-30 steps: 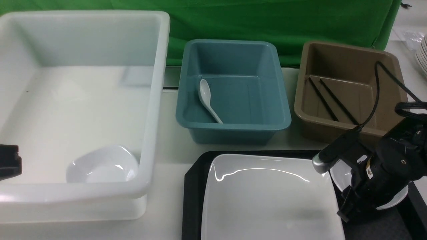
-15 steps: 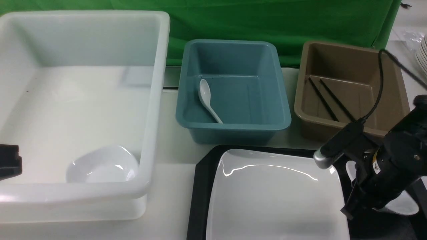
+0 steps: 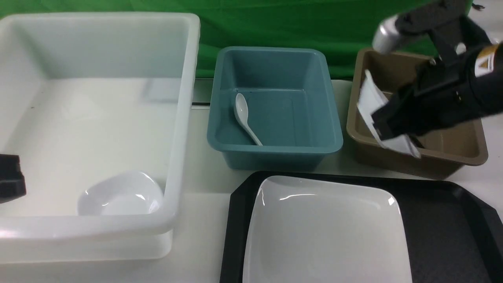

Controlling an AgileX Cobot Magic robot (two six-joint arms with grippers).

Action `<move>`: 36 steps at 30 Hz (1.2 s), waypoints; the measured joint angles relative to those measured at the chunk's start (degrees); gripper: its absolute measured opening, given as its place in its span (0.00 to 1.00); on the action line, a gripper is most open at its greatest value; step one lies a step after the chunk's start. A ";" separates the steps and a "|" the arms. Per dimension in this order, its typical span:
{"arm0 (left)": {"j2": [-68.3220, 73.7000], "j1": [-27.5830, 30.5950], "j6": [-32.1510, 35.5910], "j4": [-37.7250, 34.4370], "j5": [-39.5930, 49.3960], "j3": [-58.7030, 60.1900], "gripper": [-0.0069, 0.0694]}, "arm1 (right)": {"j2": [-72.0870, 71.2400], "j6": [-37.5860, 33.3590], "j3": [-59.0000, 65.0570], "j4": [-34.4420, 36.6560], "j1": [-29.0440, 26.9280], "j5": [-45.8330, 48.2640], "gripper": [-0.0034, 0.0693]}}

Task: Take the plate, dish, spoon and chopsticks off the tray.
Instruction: Use the right arm to put the small plate into the large storage box on the left

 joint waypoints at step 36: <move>-1.92 0.00 -19.15 21.65 0.49 -5.01 0.11 | 52.26 -11.06 -41.99 8.50 27.98 -11.34 0.15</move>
